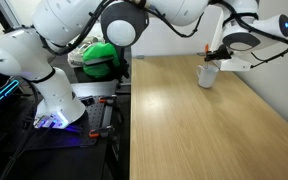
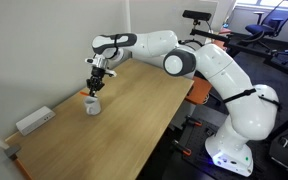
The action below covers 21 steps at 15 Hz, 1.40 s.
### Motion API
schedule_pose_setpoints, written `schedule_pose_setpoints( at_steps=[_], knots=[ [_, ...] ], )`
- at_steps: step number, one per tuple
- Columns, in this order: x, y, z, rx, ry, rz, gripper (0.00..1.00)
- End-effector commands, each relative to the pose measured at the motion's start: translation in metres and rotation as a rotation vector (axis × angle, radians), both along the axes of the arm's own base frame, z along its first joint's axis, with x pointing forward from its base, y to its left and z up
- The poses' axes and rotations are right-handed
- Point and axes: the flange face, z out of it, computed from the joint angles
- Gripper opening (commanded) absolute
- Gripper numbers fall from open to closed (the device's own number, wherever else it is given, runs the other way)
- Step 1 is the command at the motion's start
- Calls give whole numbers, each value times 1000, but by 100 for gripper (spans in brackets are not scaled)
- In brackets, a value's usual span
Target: Put the marker in the white cup
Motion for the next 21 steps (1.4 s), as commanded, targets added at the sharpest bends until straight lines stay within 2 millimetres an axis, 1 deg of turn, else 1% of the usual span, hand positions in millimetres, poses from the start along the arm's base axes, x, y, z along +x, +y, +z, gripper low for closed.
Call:
schedule_pose_setpoints(
  at_steps=[1,7,20,21],
  knots=[
    [5,1,10,0,-16,37,3],
    [9,6,13,9,-14,49,3],
    [15,19,0,16,-26,57,3],
    [16,19,0,16,-24,55,38]
  ],
)
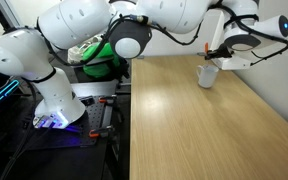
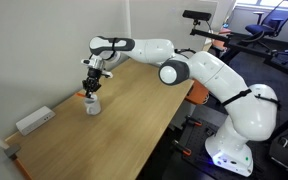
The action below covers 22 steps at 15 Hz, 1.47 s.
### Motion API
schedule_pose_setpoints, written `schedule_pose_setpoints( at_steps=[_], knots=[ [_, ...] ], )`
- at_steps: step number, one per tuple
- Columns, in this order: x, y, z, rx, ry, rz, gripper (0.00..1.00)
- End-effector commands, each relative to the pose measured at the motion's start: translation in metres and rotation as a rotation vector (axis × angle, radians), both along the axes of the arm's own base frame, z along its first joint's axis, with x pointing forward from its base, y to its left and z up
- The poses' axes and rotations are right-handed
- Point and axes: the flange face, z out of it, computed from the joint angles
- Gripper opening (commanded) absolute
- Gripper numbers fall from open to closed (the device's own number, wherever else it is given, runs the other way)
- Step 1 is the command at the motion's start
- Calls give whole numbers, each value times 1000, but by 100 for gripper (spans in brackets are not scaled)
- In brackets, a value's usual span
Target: Put the marker in the white cup
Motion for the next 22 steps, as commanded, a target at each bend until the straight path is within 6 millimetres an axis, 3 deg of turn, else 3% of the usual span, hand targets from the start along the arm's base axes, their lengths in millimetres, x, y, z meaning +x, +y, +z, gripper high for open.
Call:
schedule_pose_setpoints(
  at_steps=[1,6,9,22],
  knots=[
    [3,2,3,-13,1,0,39],
    [4,1,6,-9,1,-13,74],
    [5,-2,18,28,27,-60,98],
    [17,-14,64,-4,149,-408,100]
  ],
)
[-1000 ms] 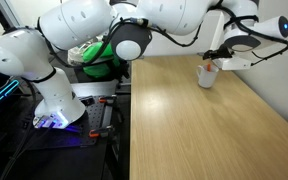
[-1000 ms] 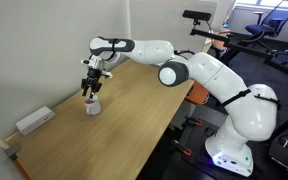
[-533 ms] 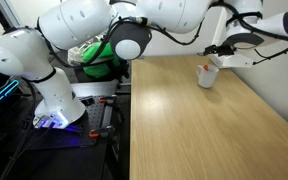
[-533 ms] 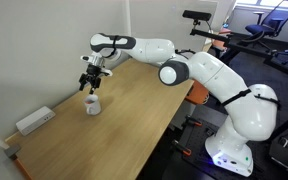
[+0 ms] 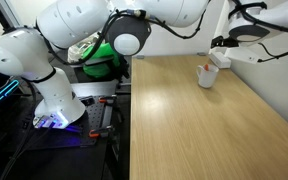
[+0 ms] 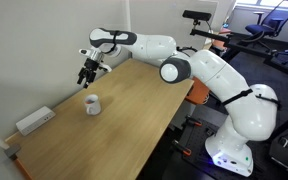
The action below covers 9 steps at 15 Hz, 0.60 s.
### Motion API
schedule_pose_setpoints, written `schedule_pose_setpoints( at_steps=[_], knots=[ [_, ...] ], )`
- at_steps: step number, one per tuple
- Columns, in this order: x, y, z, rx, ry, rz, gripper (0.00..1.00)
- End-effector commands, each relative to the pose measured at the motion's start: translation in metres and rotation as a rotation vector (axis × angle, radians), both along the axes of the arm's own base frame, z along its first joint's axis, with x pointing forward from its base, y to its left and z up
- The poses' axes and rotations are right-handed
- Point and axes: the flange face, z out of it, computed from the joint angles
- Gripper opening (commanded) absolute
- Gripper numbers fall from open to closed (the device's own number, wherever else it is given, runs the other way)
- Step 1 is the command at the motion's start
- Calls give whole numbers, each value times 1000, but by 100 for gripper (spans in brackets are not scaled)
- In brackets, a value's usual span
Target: Put the marker in the white cup
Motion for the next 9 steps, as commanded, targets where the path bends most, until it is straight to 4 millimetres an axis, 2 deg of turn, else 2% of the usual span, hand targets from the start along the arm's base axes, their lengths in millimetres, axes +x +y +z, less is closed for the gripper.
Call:
schedule_pose_setpoints(
  at_steps=[1,9],
  knots=[
    [-1,-2,19,-18,45,-122,100],
    [-15,-8,43,-23,146,-387,100]
  ],
)
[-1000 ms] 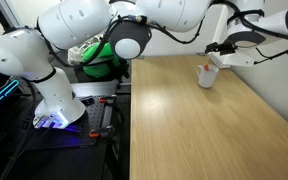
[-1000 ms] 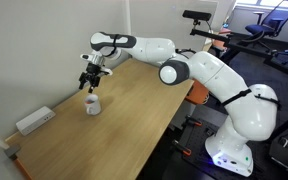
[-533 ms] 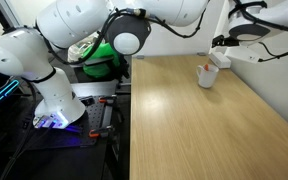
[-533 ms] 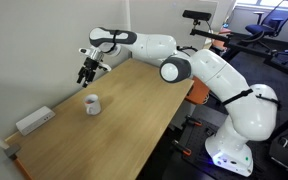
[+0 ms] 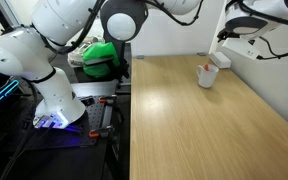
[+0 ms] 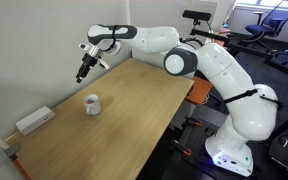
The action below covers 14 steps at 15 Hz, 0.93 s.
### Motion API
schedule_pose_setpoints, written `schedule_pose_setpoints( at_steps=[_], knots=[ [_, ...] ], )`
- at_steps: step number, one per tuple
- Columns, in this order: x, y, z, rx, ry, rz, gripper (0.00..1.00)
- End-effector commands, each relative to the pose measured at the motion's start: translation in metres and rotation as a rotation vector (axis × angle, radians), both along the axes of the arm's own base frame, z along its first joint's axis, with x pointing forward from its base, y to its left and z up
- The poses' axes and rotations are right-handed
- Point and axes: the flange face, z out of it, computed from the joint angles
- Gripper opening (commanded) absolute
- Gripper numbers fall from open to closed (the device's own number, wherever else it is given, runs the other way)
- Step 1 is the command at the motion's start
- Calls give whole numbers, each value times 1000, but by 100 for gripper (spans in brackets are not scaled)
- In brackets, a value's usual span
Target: Put the marker in the white cup
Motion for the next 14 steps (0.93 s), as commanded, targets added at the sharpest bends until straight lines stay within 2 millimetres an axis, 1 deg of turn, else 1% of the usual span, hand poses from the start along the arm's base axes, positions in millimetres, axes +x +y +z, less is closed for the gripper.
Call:
schedule_pose_setpoints(
  at_steps=[1,4,8,11,14],
  knots=[
    [-21,-6,20,-12,75,-125,100],
    [-34,-10,28,-16,103,-199,100],
    [-57,-11,37,-25,123,-281,100],
    [-78,-10,41,-31,129,-321,100],
    [-105,-8,41,-32,138,-350,100]
  ],
)
